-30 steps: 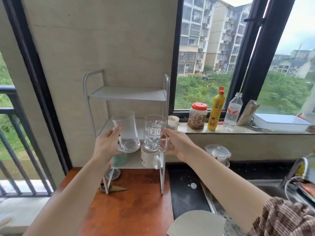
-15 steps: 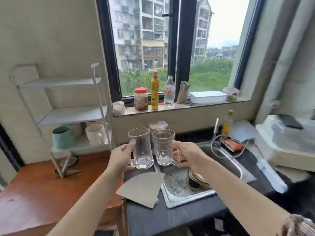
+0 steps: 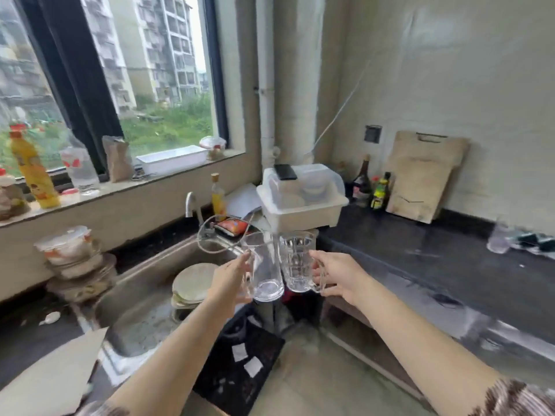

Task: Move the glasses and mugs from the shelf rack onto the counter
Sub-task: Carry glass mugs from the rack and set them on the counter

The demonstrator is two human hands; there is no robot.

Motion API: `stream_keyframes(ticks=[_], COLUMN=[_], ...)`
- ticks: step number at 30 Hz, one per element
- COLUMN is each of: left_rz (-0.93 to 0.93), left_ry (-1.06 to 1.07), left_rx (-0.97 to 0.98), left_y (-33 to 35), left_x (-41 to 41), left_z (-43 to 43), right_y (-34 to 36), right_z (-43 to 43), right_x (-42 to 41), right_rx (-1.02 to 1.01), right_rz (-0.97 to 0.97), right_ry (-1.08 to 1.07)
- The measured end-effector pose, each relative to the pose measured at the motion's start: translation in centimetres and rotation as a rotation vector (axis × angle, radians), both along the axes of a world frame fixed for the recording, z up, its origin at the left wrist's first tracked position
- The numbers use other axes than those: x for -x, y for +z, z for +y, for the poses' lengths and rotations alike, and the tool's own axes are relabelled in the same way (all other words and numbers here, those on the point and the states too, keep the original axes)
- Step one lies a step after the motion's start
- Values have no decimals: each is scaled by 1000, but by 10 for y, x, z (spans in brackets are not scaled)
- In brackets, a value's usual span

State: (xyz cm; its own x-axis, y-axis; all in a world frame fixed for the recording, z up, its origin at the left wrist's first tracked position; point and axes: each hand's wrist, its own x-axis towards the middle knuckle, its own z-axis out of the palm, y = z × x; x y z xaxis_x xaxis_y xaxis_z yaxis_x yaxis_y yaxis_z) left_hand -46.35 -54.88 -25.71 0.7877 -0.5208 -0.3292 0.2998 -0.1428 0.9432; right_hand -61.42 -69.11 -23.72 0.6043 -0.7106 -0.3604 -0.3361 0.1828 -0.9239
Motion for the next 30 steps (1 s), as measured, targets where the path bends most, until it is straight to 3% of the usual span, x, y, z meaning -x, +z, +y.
stream_keyframes(ticks=[14,25,30], left_rz=[187,235,189], left_ry=[-477,-715,-728], left_rx=[-78,-190,-193], left_y=[-39,-63,-77], left_x=[157,260,309], left_z=[-294,-491,-562], right_y=[-42,-66,-72], right_z=[-210,-364,-425], right_x=[188,289,337], right_rx=[-142,-244,-249], right_rz=[37,85,78], right_ry=[-597,-843,-904])
